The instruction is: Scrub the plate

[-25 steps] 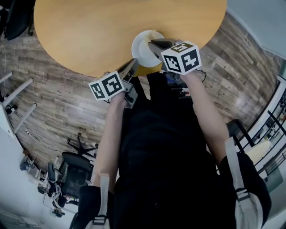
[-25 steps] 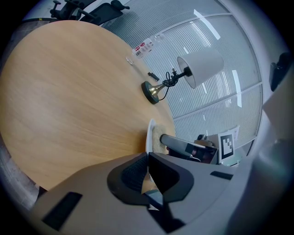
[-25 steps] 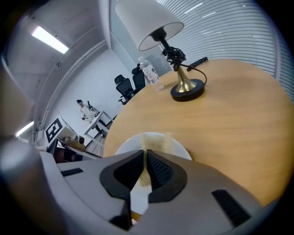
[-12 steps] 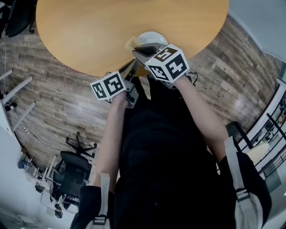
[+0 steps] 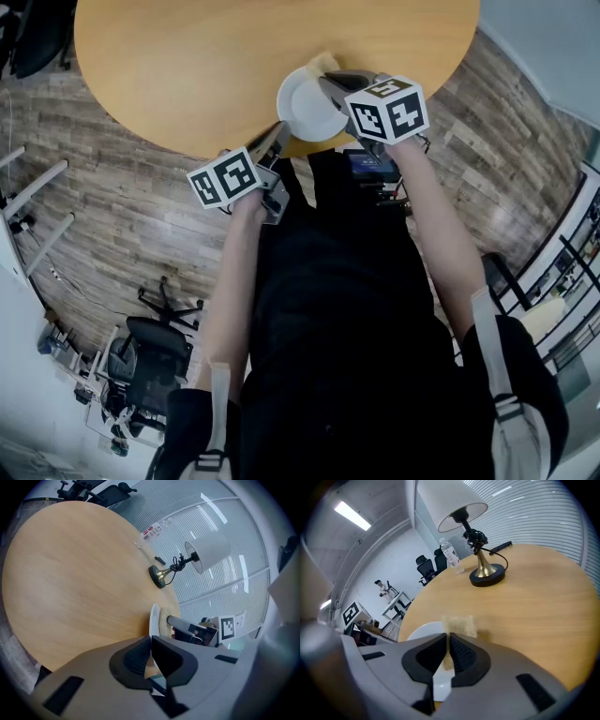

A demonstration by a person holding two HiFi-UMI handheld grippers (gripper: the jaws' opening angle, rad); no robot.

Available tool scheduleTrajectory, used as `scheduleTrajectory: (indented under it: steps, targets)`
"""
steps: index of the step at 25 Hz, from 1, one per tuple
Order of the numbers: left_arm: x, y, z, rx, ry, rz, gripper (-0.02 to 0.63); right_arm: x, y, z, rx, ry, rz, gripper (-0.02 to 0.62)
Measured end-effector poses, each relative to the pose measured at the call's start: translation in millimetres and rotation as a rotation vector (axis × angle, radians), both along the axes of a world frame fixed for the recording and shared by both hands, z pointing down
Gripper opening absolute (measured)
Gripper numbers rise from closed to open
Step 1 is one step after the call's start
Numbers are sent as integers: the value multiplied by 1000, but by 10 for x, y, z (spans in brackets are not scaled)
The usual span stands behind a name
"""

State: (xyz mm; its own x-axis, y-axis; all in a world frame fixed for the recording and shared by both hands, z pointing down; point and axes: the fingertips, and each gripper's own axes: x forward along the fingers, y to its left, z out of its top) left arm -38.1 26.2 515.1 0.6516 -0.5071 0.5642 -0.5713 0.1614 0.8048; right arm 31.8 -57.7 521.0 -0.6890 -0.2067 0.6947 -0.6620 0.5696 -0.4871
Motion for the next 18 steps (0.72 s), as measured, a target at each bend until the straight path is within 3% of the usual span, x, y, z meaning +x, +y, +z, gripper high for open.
scheduleTrajectory:
  steps: [5,9,18]
  targets:
    - [-8,-5,-2,7,-4,1,23,322,-10,52,-15,31,39,29]
    - [11,-13,17,3,-8,-1,23,354,95,61,-22,41,16,29]
    - [7,-38,34,3,-18,-5,23,-276,587,-9,-44,1,-143,29]
